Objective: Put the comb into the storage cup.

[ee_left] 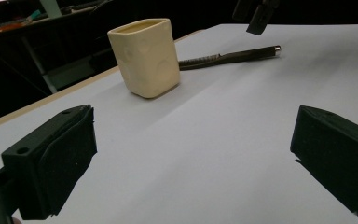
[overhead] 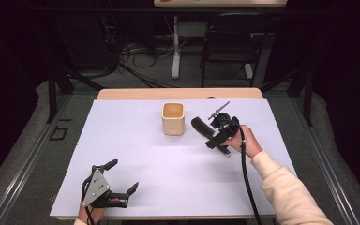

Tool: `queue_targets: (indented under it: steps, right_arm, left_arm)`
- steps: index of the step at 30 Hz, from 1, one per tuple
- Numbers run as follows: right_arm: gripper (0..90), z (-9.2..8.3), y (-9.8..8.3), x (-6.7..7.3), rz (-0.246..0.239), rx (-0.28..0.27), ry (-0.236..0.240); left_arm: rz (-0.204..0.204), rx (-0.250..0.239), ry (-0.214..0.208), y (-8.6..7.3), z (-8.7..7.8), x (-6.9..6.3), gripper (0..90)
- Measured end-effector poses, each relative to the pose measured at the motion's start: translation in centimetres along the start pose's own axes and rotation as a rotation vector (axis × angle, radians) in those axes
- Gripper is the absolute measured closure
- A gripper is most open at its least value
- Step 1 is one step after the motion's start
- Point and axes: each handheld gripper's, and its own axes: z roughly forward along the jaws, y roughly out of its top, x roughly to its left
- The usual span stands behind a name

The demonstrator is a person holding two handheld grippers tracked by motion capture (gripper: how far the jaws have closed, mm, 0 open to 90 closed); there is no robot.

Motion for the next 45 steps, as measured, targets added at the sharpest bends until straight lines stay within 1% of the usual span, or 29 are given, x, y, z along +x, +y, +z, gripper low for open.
queue_targets:
  steps: [4, 5, 6, 7, 8, 9, 10, 12, 13, 14, 15, 16, 19, 20, 21, 23, 26, 27, 28, 29, 31, 33, 35, 36, 37, 40, 41, 42, 45]
  right_arm:
    - [0.0, 0.3, 0.4, -0.2, 0.001, 0.020, -0.005]
    - [0.0, 0.3, 0.5, -0.2, 0.009, 0.035, -0.005]
    - [0.0, 0.4, 0.6, -0.4, -0.002, 0.023, -0.008]
    - [0.0, 0.5, 0.6, -0.3, 0.010, 0.032, -0.011]
    - [0.0, 0.5, 0.7, -0.4, 0.007, 0.036, -0.014]
    - [1.4, 0.6, 0.8, -0.4, 0.016, 0.045, -0.020]
    - [3.0, 0.7, 0.9, -0.5, 0.013, 0.047, -0.021]
    - [9.7, 0.7, 1.1, -0.6, 0.017, 0.066, -0.028]
    - [14.3, 0.9, 1.2, -0.5, 0.027, 0.068, -0.027]
    - [14.6, 0.9, 1.2, -0.6, 0.019, 0.072, -0.033]
    - [17.4, 1.0, 1.3, -0.5, 0.035, 0.084, -0.034]
    - [21.6, 1.2, 1.5, -0.6, 0.019, 0.092, -0.035]
    - [28.9, 1.5, 1.7, -0.6, 0.014, 0.117, -0.046]
    - [32.5, 1.7, 1.8, -0.5, 0.023, 0.123, -0.045]
    - [35.9, 1.8, 1.9, -0.5, 0.011, 0.132, -0.047]
    - [42.2, 2.1, 2.2, -0.5, 0.005, 0.154, -0.059]
    - [49.2, 2.5, 2.5, -0.5, 0.001, 0.182, -0.069]
    - [50.1, 2.6, 2.6, -0.4, 0.016, 0.193, -0.070]
    - [51.2, 2.7, 2.6, -0.5, 0.002, 0.201, -0.072]
    - [52.7, 2.9, 2.7, -0.4, 0.014, 0.208, -0.073]
    - [54.1, 3.2, 2.8, -0.6, 0.004, 0.222, -0.076]
    - [56.1, 3.4, 2.8, -0.6, 0.013, 0.231, -0.077]
    - [57.6, 3.6, 2.8, -0.6, 0.005, 0.241, -0.078]
    - [58.1, 3.6, 2.9, -0.5, 0.023, 0.250, -0.077]
    - [58.8, 3.8, 2.9, -0.6, 0.009, 0.249, -0.075]
    - [59.9, 4.0, 2.9, -0.5, 0.018, 0.261, -0.079]
    - [60.5, 4.1, 2.9, -0.6, 0.013, 0.266, -0.084]
    - [60.7, 4.2, 2.9, -0.7, 0.015, 0.260, -0.083]
    - [61.2, 4.5, 2.8, -0.8, 0.032, 0.271, -0.084]
  left_arm:
    - [0.000, 0.002, 0.000, 0.0, 0.0, 0.0, 0.3]
    - [0.000, 0.001, 0.000, 0.0, 0.0, 0.0, 0.3]
    - [0.001, 0.001, 0.000, 0.0, 0.0, 0.0, 0.3]
    - [0.002, 0.001, -0.001, 0.0, 0.0, 0.0, 0.3]
    - [0.002, 0.000, -0.001, 0.0, 0.0, 0.0, 0.3]
    - [0.002, 0.001, 0.001, 0.0, 0.0, -0.1, 0.3]
    - [0.002, 0.002, 0.001, 0.0, 0.0, -0.1, 0.3]
    - [0.004, 0.001, 0.002, 0.0, 0.0, -0.1, 0.3]
    - [0.006, 0.001, 0.002, 0.0, 0.0, 0.0, 0.3]
    - [0.005, 0.001, 0.001, 0.0, 0.0, 0.0, 0.3]
    - [0.004, 0.001, 0.001, 0.0, 0.0, 0.0, 0.3]
    - [0.004, 0.001, 0.001, 0.0, 0.0, 0.0, 0.3]
    - [0.004, 0.001, 0.000, 0.0, 0.0, -0.1, 0.3]
    - [0.004, 0.001, -0.001, 0.0, 0.0, 0.0, 0.3]
    - [0.003, 0.000, -0.001, 0.0, 0.0, -0.1, 0.3]
    - [0.003, -0.001, -0.003, 0.0, 0.0, -0.1, 0.3]
    - [0.003, -0.002, -0.004, 0.0, 0.0, -0.1, 0.3]
    - [0.003, -0.001, -0.004, 0.0, 0.0, -0.1, 0.3]
    - [0.003, -0.001, -0.005, 0.0, 0.0, -0.1, 0.3]
    - [0.002, -0.002, -0.006, 0.0, 0.0, -0.1, 0.3]
    - [0.003, -0.002, -0.006, 0.0, 0.0, -0.1, 0.3]
    - [0.003, -0.002, -0.006, 0.0, 0.0, -0.1, 0.3]
    - [0.003, -0.003, -0.007, 0.0, 0.0, -0.1, 0.3]
    - [0.003, -0.002, -0.008, 0.0, 0.0, -0.1, 0.3]
    - [0.003, -0.002, -0.009, 0.0, 0.0, -0.1, 0.3]
    - [0.004, -0.003, -0.008, 0.0, 0.0, -0.1, 0.3]
    - [0.003, -0.004, -0.007, 0.0, 0.0, -0.1, 0.3]
    - [0.005, -0.004, -0.007, 0.1, 0.0, -0.1, 0.3]
    - [0.003, -0.003, -0.008, 0.0, 0.0, -0.1, 0.3]
